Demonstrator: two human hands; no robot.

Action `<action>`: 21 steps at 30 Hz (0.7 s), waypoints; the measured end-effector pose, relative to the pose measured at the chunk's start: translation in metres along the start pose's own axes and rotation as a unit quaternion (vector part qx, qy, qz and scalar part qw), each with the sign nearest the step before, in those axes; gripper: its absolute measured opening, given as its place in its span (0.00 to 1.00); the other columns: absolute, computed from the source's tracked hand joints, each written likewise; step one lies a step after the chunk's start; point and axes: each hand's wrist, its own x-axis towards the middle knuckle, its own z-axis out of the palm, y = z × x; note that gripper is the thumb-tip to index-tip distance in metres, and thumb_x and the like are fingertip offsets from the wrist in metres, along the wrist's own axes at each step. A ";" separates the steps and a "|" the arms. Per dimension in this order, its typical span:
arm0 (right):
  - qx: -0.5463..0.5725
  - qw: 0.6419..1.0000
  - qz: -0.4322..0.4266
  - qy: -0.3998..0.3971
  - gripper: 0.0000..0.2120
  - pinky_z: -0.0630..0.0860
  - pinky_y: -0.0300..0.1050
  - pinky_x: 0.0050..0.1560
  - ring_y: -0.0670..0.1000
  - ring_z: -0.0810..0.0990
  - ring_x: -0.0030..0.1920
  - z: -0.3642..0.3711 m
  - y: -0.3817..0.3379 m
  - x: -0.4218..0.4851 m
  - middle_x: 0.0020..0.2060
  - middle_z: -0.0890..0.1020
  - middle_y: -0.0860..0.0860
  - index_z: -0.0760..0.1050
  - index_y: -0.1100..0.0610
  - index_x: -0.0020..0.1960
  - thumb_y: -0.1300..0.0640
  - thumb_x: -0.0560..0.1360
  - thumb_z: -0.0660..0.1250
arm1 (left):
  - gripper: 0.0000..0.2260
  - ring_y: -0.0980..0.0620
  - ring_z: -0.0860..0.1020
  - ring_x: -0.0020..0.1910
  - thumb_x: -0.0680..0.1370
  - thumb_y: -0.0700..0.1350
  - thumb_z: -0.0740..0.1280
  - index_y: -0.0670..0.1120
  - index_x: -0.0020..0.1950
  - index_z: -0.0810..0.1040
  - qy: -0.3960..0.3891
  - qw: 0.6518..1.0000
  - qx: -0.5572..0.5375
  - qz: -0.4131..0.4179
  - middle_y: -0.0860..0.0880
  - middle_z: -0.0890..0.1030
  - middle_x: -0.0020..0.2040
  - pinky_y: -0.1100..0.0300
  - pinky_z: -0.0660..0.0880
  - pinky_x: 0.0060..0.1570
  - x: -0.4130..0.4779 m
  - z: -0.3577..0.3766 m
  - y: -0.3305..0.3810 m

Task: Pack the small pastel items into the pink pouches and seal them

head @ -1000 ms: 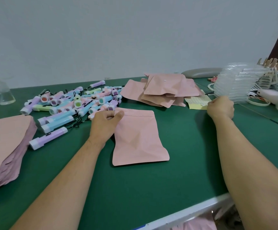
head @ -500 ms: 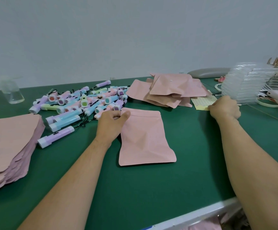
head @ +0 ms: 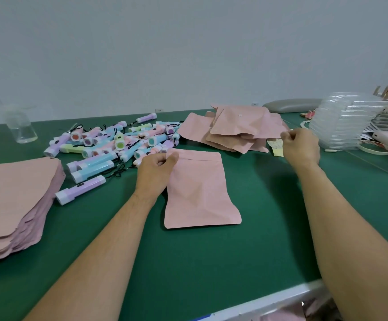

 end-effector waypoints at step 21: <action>0.145 0.876 -0.231 -0.398 0.10 0.72 0.36 0.40 0.38 0.77 0.37 0.038 -0.111 -0.119 0.40 0.84 0.41 0.84 0.51 0.45 0.49 0.82 0.68 | 0.18 0.56 0.80 0.46 0.84 0.45 0.68 0.54 0.72 0.68 0.070 0.995 -0.052 0.049 0.42 0.85 0.59 0.74 0.71 0.37 -0.012 -0.002 0.007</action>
